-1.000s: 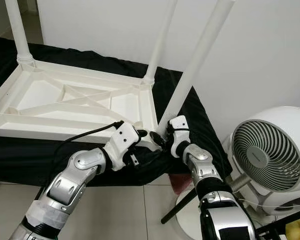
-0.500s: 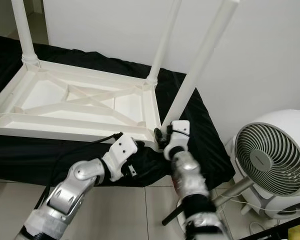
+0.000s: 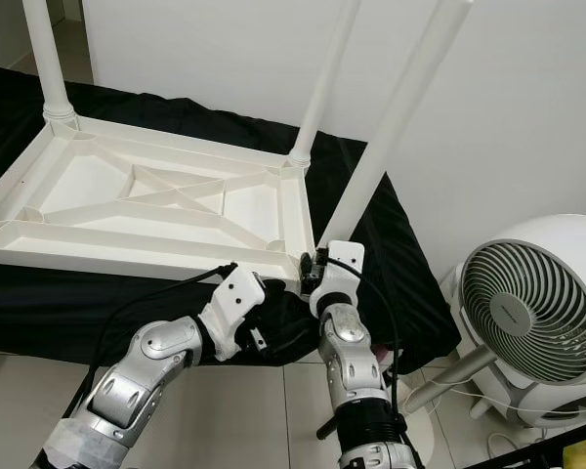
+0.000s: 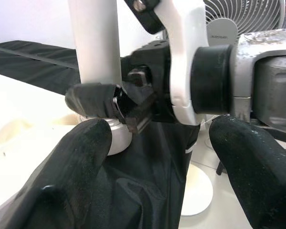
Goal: Building children table
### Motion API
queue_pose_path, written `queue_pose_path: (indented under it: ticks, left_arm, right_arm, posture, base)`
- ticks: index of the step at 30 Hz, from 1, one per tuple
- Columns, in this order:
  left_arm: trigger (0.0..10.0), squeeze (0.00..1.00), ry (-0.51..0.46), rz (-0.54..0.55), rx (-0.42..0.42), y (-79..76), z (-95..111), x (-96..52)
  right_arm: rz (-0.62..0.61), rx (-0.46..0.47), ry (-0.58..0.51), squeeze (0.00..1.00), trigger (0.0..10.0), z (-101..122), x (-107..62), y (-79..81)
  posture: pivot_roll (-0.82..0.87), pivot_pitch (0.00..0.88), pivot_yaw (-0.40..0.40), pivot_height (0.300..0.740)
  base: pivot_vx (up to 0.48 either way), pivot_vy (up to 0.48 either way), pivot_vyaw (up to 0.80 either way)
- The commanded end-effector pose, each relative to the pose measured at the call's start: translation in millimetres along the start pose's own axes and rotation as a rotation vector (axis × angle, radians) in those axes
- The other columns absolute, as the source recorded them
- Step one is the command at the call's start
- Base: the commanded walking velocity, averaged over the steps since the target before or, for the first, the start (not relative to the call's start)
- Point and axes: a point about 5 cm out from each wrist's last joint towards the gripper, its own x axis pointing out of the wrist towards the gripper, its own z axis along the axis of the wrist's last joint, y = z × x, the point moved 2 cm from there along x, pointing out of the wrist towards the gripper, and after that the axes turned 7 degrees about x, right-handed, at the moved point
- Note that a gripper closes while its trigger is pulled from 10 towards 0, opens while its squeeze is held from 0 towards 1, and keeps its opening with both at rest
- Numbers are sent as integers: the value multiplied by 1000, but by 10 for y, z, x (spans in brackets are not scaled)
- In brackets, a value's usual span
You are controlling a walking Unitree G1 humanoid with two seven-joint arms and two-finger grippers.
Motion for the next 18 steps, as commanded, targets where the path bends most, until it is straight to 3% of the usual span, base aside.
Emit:
queue_pose_path:
  ticks: [1,9,10,11,18]
  left_arm:
    - [10000,0,-14,-11,7,-29,16,16]
    - [10000,0,-20,-3,14,-5,26,21]
    - [10000,0,-22,-2,15,-3,31,21]
    - [10000,0,-22,-2,15,2,35,22]
    - [10000,0,-26,-5,19,8,50,20]
  right_arm:
    - [-20,-4,22,1000,10000,-32,-24,-126]
    - [86,-58,32,1000,10000,14,-3,-171]
    - [94,-61,36,890,10000,13,0,-179]
    - [122,-69,37,0,10000,21,8,-170]
    - [262,-103,35,0,10000,81,69,-161]
  posture:
    - [123,0,-220,740]
    - [123,0,-217,740]
    - [124,0,-217,740]
    - [123,0,-213,740]
    - [125,0,-211,740]
  base:
    - [0,0,0]
    - [0,0,0]
    - [0,0,0]
    - [0,0,0]
    - [0,0,0]
